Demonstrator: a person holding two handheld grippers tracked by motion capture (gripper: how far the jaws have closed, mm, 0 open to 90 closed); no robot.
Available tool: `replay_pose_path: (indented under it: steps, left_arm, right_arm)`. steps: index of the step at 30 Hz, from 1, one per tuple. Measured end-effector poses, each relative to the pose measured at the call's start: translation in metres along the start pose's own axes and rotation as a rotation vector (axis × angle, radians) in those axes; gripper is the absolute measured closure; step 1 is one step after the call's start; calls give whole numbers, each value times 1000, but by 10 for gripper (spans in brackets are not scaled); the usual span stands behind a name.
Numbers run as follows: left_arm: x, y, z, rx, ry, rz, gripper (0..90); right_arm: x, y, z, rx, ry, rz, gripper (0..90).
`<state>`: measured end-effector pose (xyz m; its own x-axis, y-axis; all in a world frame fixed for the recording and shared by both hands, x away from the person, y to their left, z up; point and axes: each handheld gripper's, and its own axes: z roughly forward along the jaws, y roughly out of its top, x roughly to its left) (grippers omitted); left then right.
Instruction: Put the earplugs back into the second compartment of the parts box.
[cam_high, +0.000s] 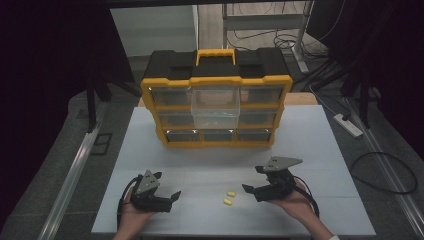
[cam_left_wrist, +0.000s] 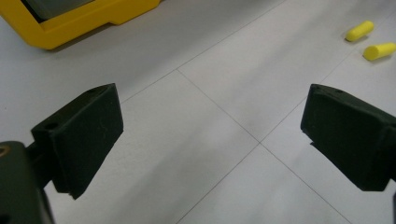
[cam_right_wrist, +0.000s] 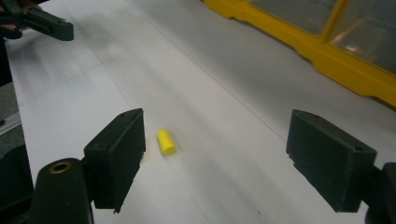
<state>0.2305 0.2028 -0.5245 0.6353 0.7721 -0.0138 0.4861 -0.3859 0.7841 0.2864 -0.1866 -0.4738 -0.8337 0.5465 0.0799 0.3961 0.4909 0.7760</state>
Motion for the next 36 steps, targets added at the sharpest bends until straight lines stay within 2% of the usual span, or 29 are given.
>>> replay_pose_path:
  steps: [12,17,21,28,29,35,36]
  left_arm:
    - [0,0,0,0,-3,4,62]
    - [-1,0,1,2,-3,6,62]
    - [-1,0,1,4,-6,8,62]
    - [-1,-1,1,7,-8,10,62]
    - [-1,-1,1,9,-10,11,62]
    - [-1,-1,1,9,-9,13,63]
    - [-1,-1,1,9,-10,13,63]
  right_arm:
    - [14,13,32,105,35,-46,213]
    - [18,15,42,145,39,-65,228]
    - [21,14,53,198,36,-77,249]
    - [23,12,62,242,35,-91,315]
    - [23,11,64,258,33,-94,349]
    - [23,9,70,292,45,-109,426]
    - [24,9,71,305,46,-121,468]
